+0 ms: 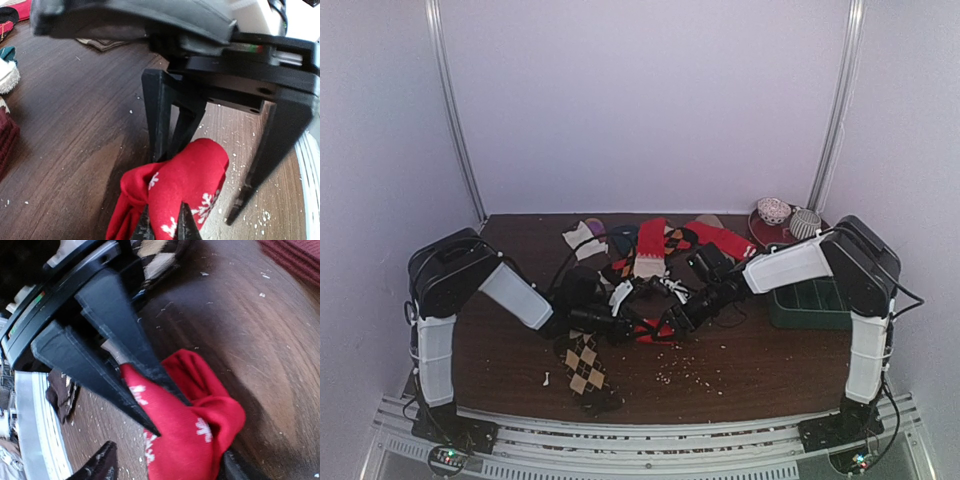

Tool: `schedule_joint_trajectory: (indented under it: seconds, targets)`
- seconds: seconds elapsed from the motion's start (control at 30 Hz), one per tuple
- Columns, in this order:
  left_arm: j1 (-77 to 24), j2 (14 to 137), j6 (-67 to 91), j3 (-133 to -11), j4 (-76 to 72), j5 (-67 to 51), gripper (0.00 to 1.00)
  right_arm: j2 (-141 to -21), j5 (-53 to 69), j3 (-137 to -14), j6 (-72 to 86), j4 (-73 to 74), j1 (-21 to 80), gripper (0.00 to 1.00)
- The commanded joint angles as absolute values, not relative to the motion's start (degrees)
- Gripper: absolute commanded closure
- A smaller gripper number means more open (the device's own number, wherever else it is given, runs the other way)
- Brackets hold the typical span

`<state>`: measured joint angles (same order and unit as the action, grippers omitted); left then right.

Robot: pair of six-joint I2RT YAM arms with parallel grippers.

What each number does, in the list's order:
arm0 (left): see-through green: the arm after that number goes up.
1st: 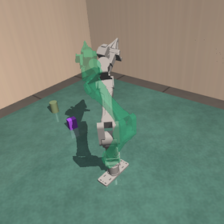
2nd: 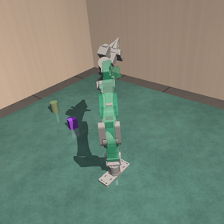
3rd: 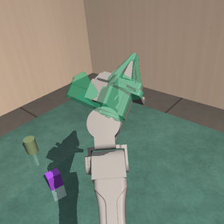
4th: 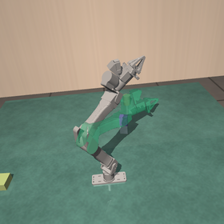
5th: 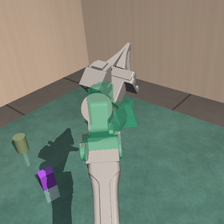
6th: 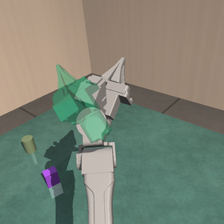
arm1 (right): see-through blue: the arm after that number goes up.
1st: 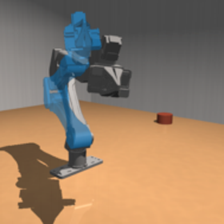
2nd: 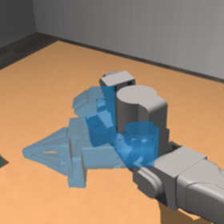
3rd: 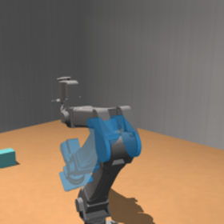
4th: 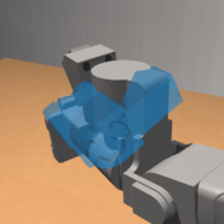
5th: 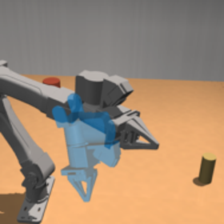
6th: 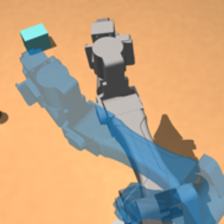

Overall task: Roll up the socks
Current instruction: Pick up the pair of socks from the center of the board.

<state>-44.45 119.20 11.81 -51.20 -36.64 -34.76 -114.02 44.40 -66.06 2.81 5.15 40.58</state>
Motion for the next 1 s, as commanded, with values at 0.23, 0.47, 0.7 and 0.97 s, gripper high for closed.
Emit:
schedule_joint_trajectory:
  seconds: [0.23, 0.47, 0.7, 0.97]
  targets:
    - [-43.95, 124.09, 8.76, -49.59, -19.95, -29.19, 1.00, -118.88, 45.70, -64.01, 5.06, 9.62, 41.58, 0.64]
    - [-43.95, 123.21, 7.88, -52.87, -17.74, -28.38, 0.96, -118.89, 41.60, -61.67, 8.20, 6.69, 40.92, 1.00]
    - [-43.79, 114.45, 5.73, -56.67, -12.92, -26.78, 0.22, -111.94, 38.48, -57.58, 14.94, -0.86, 38.49, 1.00]
    - [-43.60, 103.63, 4.83, -59.12, -7.44, -23.97, 0.02, -97.17, 31.47, -53.64, 22.42, -5.24, 34.96, 1.00]
